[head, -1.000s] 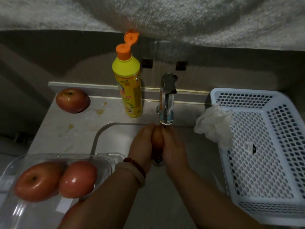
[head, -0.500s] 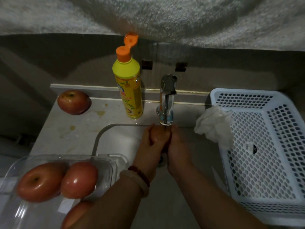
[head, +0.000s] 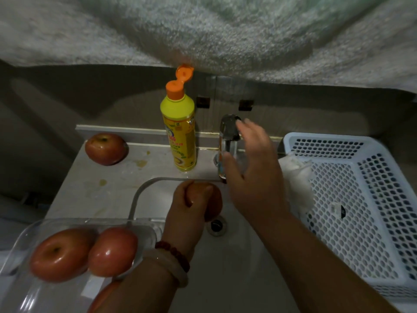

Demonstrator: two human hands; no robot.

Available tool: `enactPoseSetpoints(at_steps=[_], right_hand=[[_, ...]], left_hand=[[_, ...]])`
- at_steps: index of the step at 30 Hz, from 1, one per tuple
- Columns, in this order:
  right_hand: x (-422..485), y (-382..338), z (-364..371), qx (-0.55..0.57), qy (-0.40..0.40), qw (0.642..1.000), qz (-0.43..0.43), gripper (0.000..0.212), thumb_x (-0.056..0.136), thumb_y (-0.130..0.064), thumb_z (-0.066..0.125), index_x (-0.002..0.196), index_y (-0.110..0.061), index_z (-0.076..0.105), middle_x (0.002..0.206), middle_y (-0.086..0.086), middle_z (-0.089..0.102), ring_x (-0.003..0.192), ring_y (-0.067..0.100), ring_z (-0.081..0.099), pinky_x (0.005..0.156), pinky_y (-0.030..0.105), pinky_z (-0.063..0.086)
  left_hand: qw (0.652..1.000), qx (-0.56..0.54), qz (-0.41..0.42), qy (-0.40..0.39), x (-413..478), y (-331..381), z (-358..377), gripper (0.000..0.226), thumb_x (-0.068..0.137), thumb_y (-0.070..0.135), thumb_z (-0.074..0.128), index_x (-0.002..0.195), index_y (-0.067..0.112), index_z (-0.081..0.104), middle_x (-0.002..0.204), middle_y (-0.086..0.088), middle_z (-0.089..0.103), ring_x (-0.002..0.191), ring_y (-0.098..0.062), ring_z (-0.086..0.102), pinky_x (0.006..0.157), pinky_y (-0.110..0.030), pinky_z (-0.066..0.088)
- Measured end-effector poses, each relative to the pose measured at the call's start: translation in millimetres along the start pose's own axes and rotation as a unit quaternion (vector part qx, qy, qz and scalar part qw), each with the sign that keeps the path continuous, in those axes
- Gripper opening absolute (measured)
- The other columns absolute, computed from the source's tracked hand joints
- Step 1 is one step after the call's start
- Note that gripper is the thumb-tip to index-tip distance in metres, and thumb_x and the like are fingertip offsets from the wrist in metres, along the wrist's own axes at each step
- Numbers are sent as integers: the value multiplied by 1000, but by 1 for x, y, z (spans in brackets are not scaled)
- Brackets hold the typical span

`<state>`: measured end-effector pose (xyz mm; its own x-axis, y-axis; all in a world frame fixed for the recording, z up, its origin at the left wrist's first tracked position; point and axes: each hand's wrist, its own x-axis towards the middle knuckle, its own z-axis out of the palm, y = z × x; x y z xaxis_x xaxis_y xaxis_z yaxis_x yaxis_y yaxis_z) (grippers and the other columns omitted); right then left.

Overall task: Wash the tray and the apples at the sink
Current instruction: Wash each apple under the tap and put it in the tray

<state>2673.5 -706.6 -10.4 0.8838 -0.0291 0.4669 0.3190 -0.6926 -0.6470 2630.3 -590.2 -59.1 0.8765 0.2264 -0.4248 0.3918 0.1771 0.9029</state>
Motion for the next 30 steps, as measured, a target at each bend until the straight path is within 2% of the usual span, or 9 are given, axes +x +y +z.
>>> enactPoseSetpoints(at_steps=[4, 6, 9, 13, 15, 17, 19, 24, 30], right_hand=[[7, 3, 11, -31, -83, 996, -20, 52, 90, -11, 56, 140, -4, 46, 148, 12, 43, 143, 19, 27, 111, 7, 9], [-5, 7, 15, -43, -99, 994, -20, 50, 90, -7, 54, 139, -4, 48, 149, 12, 43, 144, 20, 26, 114, 15, 14], [-10, 5, 12, -102, -67, 991, -55, 51, 86, -14, 55, 134, -1, 52, 144, 16, 47, 142, 29, 32, 113, 41, 31], [-12, -30, 16, -75, -2, 992, -98, 52, 84, -21, 56, 129, 5, 56, 137, 21, 53, 134, 33, 45, 112, 41, 35], [-8, -52, 21, -46, -29, 997, -47, 60, 87, -28, 59, 138, 3, 47, 142, 18, 49, 135, 30, 43, 114, 40, 33], [6, -72, 25, -2, -111, 992, 62, 76, 91, -40, 61, 151, -8, 27, 154, 9, 33, 142, 23, 29, 115, 34, 24], [22, -79, 36, 37, -146, 978, 142, 88, 88, -46, 64, 154, -14, 15, 157, 5, 25, 143, 20, 24, 112, 30, 24], [53, -79, 65, 85, -111, 971, 195, 86, 80, -40, 76, 147, -14, 29, 141, 9, 46, 126, 27, 47, 85, 25, 35], [52, -72, 76, 108, -72, 972, 197, 55, 82, -30, 76, 125, -14, 46, 117, 6, 60, 106, 24, 58, 76, 26, 38]], left_hand=[[1000, 5, 12, 9, -3, 1, -11, 55, 65, 60, 67, 115, 43, 51, 116, 8, 59, 106, -16, 60, 93, -47, 52], [1000, 4, 20, 6, -6, 8, -17, 46, 71, 56, 63, 113, 49, 46, 115, 13, 56, 107, -16, 59, 94, -47, 51], [1000, 4, 30, 4, -12, 18, -26, 50, 71, 55, 62, 118, 45, 47, 117, 10, 55, 108, -19, 59, 94, -48, 51], [999, -6, 32, 7, -16, 26, -39, 49, 61, 59, 69, 106, 46, 55, 118, 1, 61, 105, -23, 63, 89, -50, 53], [999, -17, 27, -6, -17, 27, -45, 52, 61, 57, 70, 110, 46, 55, 119, -3, 64, 104, -24, 65, 90, -50, 53], [1000, -15, 20, -4, -18, 28, -49, 60, 62, 55, 70, 117, 42, 52, 120, -3, 63, 103, -23, 66, 90, -49, 53], [1000, -20, 18, 6, -20, 30, -53, 57, 58, 57, 71, 112, 47, 53, 121, -3, 60, 103, -24, 65, 90, -49, 54], [999, -15, 23, 21, -25, 33, -63, 51, 50, 63, 69, 98, 52, 55, 122, 1, 55, 105, -24, 62, 90, -48, 53], [999, -8, 37, 3, -24, 31, -74, 40, 74, 48, 71, 109, 46, 51, 116, 6, 54, 103, -20, 60, 92, -47, 53]])
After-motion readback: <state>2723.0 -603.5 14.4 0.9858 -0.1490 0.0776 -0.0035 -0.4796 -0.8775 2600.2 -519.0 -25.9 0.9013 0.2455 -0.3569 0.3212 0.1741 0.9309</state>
